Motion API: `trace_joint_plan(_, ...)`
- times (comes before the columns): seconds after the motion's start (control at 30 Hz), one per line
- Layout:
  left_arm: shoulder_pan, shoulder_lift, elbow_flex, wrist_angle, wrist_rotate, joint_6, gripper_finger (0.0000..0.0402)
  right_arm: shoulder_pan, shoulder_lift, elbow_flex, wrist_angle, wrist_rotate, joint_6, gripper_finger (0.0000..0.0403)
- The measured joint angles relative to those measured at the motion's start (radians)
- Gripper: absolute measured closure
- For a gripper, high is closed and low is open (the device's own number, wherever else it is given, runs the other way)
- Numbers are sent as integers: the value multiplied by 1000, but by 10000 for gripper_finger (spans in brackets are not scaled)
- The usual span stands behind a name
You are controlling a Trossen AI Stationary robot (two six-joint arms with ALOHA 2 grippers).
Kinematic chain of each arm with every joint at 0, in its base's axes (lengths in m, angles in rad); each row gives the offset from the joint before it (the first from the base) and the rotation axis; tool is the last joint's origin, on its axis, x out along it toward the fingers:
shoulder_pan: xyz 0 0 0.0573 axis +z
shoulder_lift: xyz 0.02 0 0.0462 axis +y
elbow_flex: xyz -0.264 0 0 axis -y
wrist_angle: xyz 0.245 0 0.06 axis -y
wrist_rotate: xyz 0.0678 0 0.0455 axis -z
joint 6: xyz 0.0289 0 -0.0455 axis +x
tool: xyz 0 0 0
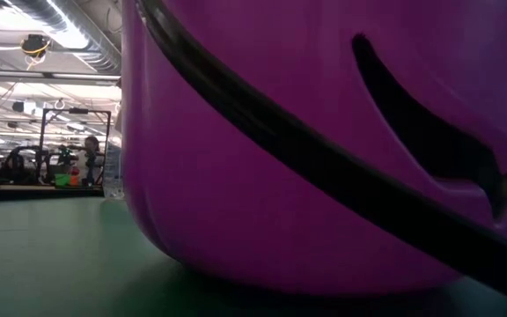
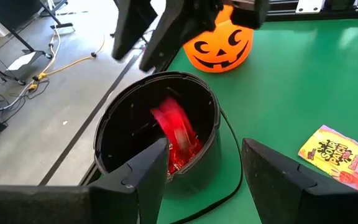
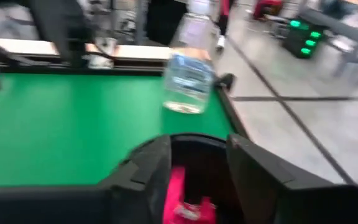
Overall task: Organize candy in baskets
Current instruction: Put the red candy pack into the black bucket, then put the yellow candy pack into the purple bucket
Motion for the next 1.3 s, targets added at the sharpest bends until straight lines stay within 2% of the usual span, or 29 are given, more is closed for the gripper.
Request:
trace_joint_plan(0.1, 0, 0, 0, 0, 0, 0, 209, 0, -34, 0, -4, 31, -8, 207)
trace_joint_plan(0.23, 0, 0, 0, 0, 2, 0, 209, 8, -108, 0, -49, 14, -17, 182)
trace_joint_plan(0.4, 0, 0, 0, 0, 2, 0, 209, 64, -217, 1, -204, 35, -44, 178)
trace_joint_plan(0.57, 0, 0, 0, 0, 2, -6, 209, 191, -270, 2, -387, 51, -70, 178)
trace_joint_plan(0.73, 0, 0, 0, 0, 64, -32, 209, 344, -226, 2, -606, 197, -79, 178)
trace_joint_plan(0.83, 0, 0, 0, -5, 92, -34, 209, 423, -177, -10, -685, 316, -22, 178)
trace_joint_plan(0.9, 0, 0, 0, -7, 116, -35, 209, 461, -150, -37, -687, 390, 34, 178)
trace_joint_plan(0.93, 0, 0, 0, -7, 129, -36, 209, 472, -139, -57, -681, 393, 55, 178)
trace_joint_plan(1.03, 0, 0, 0, -1, 157, -59, 209, 487, -120, -144, -607, 332, 105, 178)
trace_joint_plan(1.13, 0, 0, 0, 0, 158, -61, 209, 483, -120, -262, -445, 253, 150, 178)
trace_joint_plan(1.3, 0, 0, 0, 13, 157, -61, 209, 469, -119, -406, -183, 248, 243, 178)
